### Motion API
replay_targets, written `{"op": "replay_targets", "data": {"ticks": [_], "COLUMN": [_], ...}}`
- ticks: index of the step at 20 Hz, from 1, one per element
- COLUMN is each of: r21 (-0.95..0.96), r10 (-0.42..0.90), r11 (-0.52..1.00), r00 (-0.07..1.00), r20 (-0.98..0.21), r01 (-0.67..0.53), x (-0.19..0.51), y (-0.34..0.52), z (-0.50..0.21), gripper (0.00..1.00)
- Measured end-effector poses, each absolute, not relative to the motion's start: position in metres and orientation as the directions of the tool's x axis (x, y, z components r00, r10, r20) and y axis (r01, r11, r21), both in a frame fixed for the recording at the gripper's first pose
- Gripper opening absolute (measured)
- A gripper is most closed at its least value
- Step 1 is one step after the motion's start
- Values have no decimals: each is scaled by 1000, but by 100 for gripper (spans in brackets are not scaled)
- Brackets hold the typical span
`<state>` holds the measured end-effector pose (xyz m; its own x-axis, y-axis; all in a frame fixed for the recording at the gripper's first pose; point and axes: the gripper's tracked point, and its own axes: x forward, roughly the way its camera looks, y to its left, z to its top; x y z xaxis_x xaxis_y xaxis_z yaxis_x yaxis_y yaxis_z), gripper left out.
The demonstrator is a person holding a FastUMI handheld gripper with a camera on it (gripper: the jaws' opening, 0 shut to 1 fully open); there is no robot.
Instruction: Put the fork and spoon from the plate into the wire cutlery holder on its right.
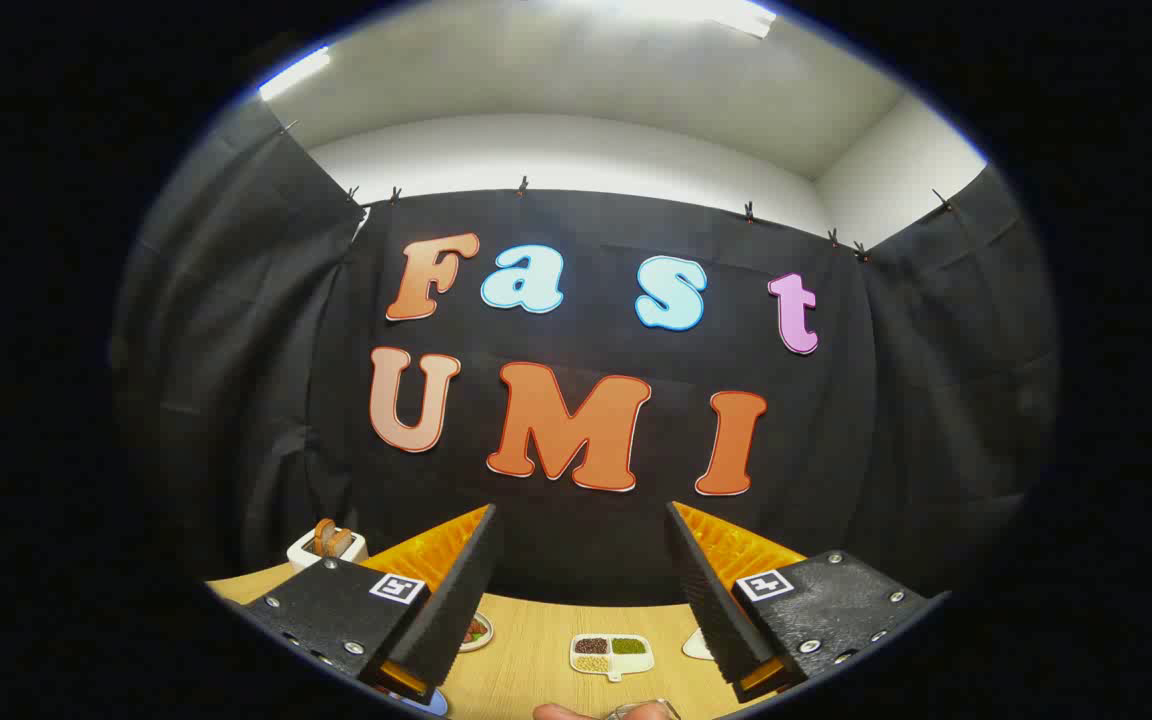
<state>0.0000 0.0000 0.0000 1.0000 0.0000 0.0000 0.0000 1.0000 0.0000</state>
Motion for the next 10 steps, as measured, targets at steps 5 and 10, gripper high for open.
{"op": "replay_targets", "data": {"ticks": [5,10], "r21": [14,13], "r10": [-17,-20], "r11": [1000,1000], "r00": [999,998], "r20": [28,59], "r01": [17,19], "x": [3,4], "y": [4,7], "z": [17,34], "gripper": [97,97]}}
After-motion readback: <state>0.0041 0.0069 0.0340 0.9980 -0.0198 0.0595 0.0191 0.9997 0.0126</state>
